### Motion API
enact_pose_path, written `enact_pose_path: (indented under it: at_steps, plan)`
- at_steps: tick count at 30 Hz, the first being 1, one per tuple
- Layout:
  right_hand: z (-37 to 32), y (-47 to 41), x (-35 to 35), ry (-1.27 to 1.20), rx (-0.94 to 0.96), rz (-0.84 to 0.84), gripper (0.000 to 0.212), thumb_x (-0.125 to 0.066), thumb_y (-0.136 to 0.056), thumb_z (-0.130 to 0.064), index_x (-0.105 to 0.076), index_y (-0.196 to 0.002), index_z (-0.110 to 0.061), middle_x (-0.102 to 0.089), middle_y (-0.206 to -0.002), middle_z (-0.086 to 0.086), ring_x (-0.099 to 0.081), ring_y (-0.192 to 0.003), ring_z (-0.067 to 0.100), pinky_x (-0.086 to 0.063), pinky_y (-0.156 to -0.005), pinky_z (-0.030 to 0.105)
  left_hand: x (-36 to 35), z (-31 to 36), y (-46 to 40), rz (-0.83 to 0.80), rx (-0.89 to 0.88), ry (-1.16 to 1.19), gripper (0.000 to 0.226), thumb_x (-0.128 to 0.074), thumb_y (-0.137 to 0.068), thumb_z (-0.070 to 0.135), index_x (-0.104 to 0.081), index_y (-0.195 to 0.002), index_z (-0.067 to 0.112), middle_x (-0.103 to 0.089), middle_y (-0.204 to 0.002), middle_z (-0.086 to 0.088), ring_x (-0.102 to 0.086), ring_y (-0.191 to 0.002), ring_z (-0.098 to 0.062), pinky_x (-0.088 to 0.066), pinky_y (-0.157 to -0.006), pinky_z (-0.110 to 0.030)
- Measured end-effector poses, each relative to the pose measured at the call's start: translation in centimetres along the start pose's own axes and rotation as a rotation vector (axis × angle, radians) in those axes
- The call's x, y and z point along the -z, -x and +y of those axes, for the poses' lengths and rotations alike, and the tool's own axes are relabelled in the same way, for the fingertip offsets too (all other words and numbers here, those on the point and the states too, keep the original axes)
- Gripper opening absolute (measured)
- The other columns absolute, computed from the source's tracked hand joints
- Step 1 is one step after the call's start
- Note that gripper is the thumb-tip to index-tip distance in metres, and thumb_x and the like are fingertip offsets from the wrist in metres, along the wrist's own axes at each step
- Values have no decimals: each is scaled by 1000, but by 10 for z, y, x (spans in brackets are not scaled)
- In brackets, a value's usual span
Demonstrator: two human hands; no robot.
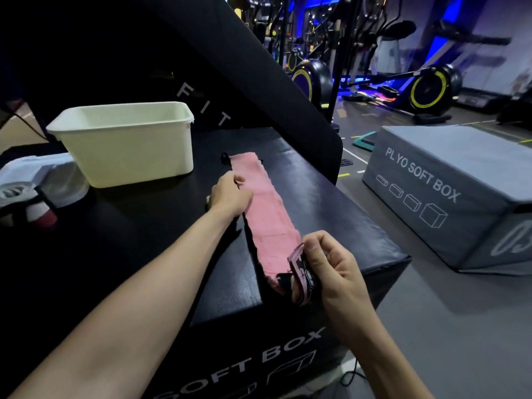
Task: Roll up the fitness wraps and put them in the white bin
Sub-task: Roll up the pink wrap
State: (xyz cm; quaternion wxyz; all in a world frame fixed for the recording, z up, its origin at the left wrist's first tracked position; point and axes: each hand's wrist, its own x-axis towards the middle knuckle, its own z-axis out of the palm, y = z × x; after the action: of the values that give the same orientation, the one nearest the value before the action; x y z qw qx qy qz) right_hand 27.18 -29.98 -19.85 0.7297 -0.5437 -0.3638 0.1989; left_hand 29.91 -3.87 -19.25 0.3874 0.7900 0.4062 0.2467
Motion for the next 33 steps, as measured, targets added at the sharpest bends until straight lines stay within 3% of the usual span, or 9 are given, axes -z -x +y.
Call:
enact_pose_path:
  at_steps: [2, 5, 9, 13, 18, 22, 25, 28, 33]
  plan:
    - [1, 0, -2, 4, -16, -9, 33, -50, -104, -26, -51, -86, 1, -49, -70, 8, -41, -58, 13, -37, -52, 22, -1, -3, -4, -4, -39, -78, 38, -66, -79, 17, -62, -114, 30, -70, -115, 2, -63, -114, -26, -48, -105, -42]
    - [1, -4, -6, -13, -38, -22, 33, -50, -103, -25, -50, -86, 4, -49, -71, 7, -42, -59, 11, -39, -52, 20, 0, -3, -8, -21, -90, -172, 41, -65, -83, 16, -64, -122, 29, -69, -122, 1, -63, -117, -27, -49, -105, -41]
    - [-9, -28, -11, 13, -54, -56, 27, -53, -99, -26, -53, -84, -3, -54, -65, -3, -44, -55, 5, -39, -51, 16, 2, -9, -20, -12, -240, -191, 37, -64, -88, 13, -73, -118, 33, -72, -120, 3, -66, -112, -23, -50, -101, -35]
    - [-5, -58, -15, 34, -56, -39, 26, -59, -99, -31, -58, -79, -14, -55, -64, -4, -45, -54, 7, -39, -50, 18, 5, -19, -43, 14, -357, -49, 28, -69, -90, 10, -78, -113, 24, -75, -118, 5, -66, -114, -18, -46, -98, -22]
    - [16, -59, -21, 15, -63, -128, 24, -58, -101, -29, -59, -81, -17, -55, -67, -2, -44, -59, 8, -36, -53, 20, 3, -24, -58, -261, -452, -124, 46, -71, -94, 37, -62, -139, 34, -62, -142, 8, -55, -132, -15, -41, -114, -32]
    - [14, -67, -19, -68, -92, -125, 21, -59, -99, -29, -60, -81, -16, -57, -68, -1, -47, -58, 7, -40, -53, 18, 2, -25, -70, -252, -545, -416, 41, -58, -99, 49, -60, -139, 42, -69, -129, 4, -62, -119, -24, -45, -106, -39]
    - [15, -65, -19, -67, -93, -161, 20, -58, -98, -28, -61, -80, -19, -56, -68, -1, -46, -58, 8, -38, -54, 20, 0, -17, -76, -182, -682, -568, 35, -51, -102, 45, -63, -134, 39, -72, -111, -2, -65, -107, -28, -49, -93, -38]
    - [14, -59, -16, -13, -87, -211, 20, -57, -97, -26, -57, -81, -14, -55, -66, -4, -45, -57, 6, -37, -54, 18, -10, -9, -82, -162, -752, -526, 24, -56, -102, 35, -71, -118, 27, -72, -98, -7, -66, -95, -32, -50, -81, -39]
    - [12, -59, -9, 67, -81, -216, 22, -57, -97, -27, -55, -82, -12, -53, -65, -7, -44, -58, 3, -37, -55, 17, -20, -10, -89, -231, -779, -382, 20, -63, -101, 25, -76, -115, 22, -67, -102, -6, -62, -95, -26, -49, -87, -38]
